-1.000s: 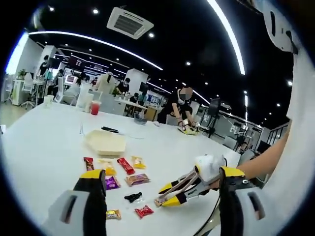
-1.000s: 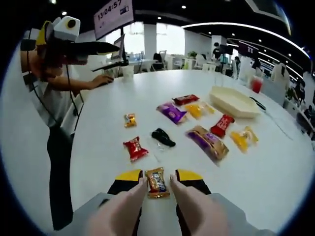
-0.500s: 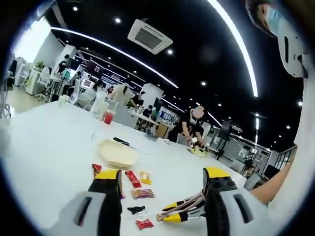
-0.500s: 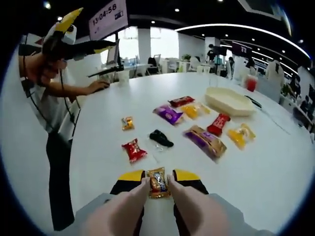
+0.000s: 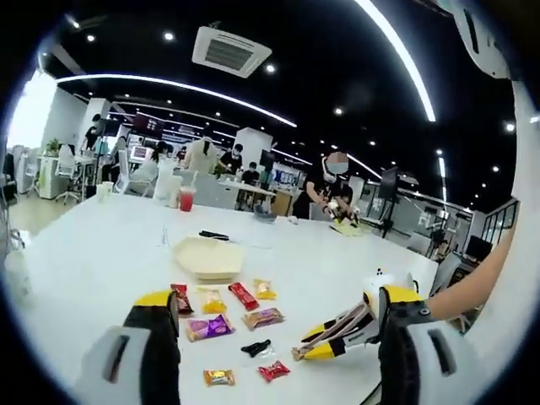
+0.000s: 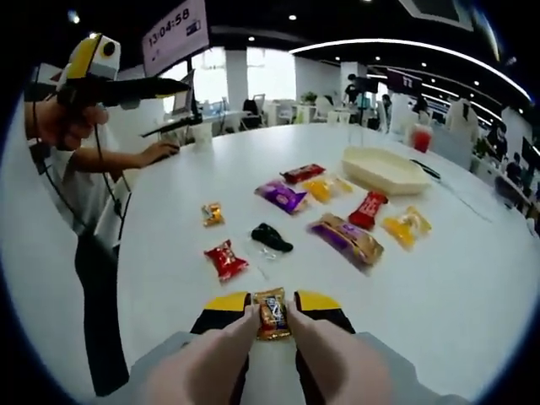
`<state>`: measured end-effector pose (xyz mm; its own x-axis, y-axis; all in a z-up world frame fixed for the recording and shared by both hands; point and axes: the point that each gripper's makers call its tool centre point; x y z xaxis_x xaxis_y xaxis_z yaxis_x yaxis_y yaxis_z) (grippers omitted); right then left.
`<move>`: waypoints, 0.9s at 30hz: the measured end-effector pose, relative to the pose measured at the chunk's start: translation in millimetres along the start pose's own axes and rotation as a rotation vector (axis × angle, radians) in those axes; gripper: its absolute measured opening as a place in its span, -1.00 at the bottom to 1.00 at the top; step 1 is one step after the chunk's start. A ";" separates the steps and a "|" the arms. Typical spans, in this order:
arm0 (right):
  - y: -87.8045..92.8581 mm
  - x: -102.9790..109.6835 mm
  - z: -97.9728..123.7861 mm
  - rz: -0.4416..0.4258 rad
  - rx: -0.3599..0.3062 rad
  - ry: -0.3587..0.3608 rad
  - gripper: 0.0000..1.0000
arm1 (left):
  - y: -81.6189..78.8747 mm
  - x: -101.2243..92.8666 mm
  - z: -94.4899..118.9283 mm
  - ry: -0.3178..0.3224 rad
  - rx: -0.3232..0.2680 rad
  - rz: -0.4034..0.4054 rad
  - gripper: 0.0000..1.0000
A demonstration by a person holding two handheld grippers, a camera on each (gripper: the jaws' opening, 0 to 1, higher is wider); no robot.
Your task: Place the target food into the container with the food tongs after gripping and lifting it, then release it inside without dropping or visibly crushing the food.
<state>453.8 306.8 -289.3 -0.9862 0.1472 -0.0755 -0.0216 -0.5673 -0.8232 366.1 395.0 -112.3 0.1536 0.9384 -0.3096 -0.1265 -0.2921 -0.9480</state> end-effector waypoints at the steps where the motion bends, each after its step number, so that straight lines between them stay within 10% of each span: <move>1: -0.3 -1.7 1.0 0.000 -0.003 0.006 -0.62 | -0.8 0.0 -0.2 0.000 -0.007 0.018 0.99; 7: -9.2 -8.6 6.2 -0.043 -0.019 0.015 -0.61 | -12.8 2.4 0.4 -0.002 -0.073 0.056 0.99; 27: -23.6 -9.2 22.1 -0.082 -0.018 -0.008 -0.60 | -6.1 -1.7 -11.2 0.002 0.007 0.015 0.99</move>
<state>459.7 301.0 -256.7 -0.9826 0.1855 -0.0030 -0.0992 -0.5389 -0.8365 377.6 393.1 -106.8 0.1538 0.9334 -0.3243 -0.1359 -0.3051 -0.9426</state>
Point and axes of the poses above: the point that each gripper's makers call its tool centre point, and the gripper's own axes: z roughly backward along the fingers, x roughly to its left, y roughly out of its underside, and after that the axes turned 11 degrees about y, right-handed
